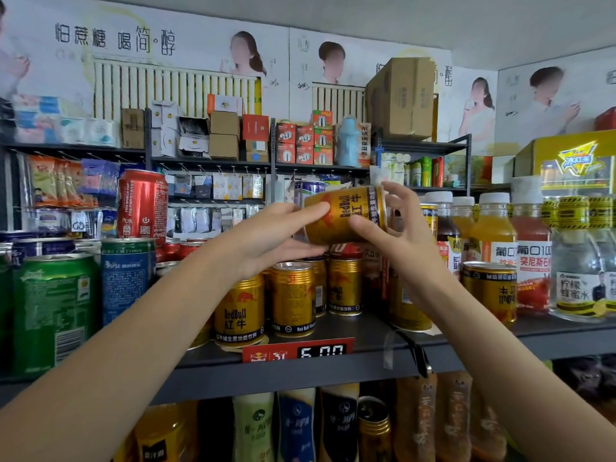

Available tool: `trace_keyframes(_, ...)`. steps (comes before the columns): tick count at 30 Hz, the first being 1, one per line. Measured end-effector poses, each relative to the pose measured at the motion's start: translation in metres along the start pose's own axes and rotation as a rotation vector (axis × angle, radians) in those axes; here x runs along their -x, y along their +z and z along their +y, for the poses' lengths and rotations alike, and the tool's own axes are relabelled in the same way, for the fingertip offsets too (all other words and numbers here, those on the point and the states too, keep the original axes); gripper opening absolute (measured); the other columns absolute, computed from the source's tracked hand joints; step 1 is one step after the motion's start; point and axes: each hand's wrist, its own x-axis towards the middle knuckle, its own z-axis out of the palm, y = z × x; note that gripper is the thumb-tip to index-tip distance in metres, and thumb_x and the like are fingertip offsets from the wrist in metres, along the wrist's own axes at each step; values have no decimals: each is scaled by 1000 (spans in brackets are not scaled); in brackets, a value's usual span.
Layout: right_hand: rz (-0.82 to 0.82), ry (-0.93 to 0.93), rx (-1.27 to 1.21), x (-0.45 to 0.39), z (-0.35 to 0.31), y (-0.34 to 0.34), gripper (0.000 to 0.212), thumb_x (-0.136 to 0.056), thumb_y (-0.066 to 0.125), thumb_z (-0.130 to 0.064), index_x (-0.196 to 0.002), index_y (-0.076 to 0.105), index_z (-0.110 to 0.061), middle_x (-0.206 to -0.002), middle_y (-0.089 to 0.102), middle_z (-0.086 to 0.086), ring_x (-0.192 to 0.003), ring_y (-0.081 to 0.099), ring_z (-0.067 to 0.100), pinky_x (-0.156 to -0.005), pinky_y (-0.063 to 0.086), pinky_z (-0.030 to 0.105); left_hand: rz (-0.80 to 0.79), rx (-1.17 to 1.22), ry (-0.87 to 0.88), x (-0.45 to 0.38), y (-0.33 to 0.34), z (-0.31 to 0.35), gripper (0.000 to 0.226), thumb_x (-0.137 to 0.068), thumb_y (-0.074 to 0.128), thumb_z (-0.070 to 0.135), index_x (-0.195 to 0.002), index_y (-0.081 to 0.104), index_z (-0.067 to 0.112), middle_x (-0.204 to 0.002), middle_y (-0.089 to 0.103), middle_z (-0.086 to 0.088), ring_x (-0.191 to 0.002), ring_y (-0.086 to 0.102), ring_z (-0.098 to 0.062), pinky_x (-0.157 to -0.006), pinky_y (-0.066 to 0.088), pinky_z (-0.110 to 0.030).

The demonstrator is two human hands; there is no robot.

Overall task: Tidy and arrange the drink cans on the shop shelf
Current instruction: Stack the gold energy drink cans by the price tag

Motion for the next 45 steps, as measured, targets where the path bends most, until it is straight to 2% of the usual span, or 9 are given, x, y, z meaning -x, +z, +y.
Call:
trace_keyframes(4, -77, 36, 8, -3, 7, -2, 65, -63, 76, -37, -118, 43, -32, -119, 50, -9, -106, 59, 17, -87, 53, 34, 50, 62, 49, -3, -5, 2, 57, -75, 68, 24, -126, 46, 11, -120, 56, -15, -103, 62, -27, -80, 56, -31)
trace_keyframes(11, -293, 23, 482, -1, 18, 2, 85, -65, 82, -29, -134, 32, -26, -106, 45, -18, -92, 52, 1, -69, 44, 9, 130, -473, 209, -6, 3, -1, 55, -74, 73, 31, -120, 44, 25, -103, 51, 12, -93, 55, -8, -76, 52, -25)
trace_keyframes(19, -387, 195, 409, 11, 36, -2, 100, -61, 85, -25, -137, 21, -30, -116, 50, -11, -108, 52, 10, -81, 48, 18, -24, -927, 198, -13, 19, -9, 50, -85, 57, 46, -127, 42, 24, -115, 52, 6, -99, 50, -9, -70, 40, -14)
trace_keyframes(26, -356, 286, 557, 24, 57, 11, 106, -63, 83, -36, -141, 13, -25, -123, 50, -1, -103, 49, 10, -84, 43, 20, -41, -1122, 133, -19, 8, -16, 44, -86, 58, 42, -124, 50, 22, -115, 60, 2, -105, 56, -13, -90, 44, -27)
trace_keyframes(30, -281, 164, 707, 25, 38, 1, 71, -74, 74, -40, -132, 40, -19, -111, 55, -5, -98, 53, 7, -79, 43, 15, 2, -1048, 205, -17, 5, -21, 26, -89, 57, 31, -113, 59, 21, -109, 62, 3, -96, 57, -9, -85, 45, -23)
trace_keyframes(34, 237, -95, 688, 13, 9, -38, 20, -87, 62, -21, -106, 60, -14, -95, 61, -3, -86, 59, 8, -76, 52, 20, 90, -943, 349, -20, 18, -18, 14, -90, 54, 24, -102, 62, 23, -105, 62, 5, -90, 54, -3, -76, 42, -13)
trace_keyframes(36, 325, -60, 715, 1, 10, -59, 38, -86, 62, -16, -122, 51, -15, -110, 57, 5, -96, 57, 17, -83, 50, 30, 85, -930, 359, -21, 28, -20, 15, -90, 55, 24, -104, 61, 24, -104, 61, 6, -89, 54, -2, -72, 41, -9)
trace_keyframes(40, 75, 123, 715, -4, 25, -74, 81, -78, 73, -19, -142, 24, -31, -132, 37, 11, -103, 55, 21, -89, 47, 32, 59, -959, 309, -24, 45, -30, 21, -88, 59, 24, -109, 58, 24, -105, 60, 8, -93, 55, -3, -78, 43, -13)
trace_keyframes(45, 79, 22, 795, -4, 37, -77, 97, -75, 72, -41, -146, 6, -32, -134, 32, 11, -111, 50, 27, -84, 41, 28, 138, -887, 289, -36, 72, -25, 34, -87, 61, 19, -119, 52, 21, -110, 59, 5, -91, 55, -3, -73, 41, -6)
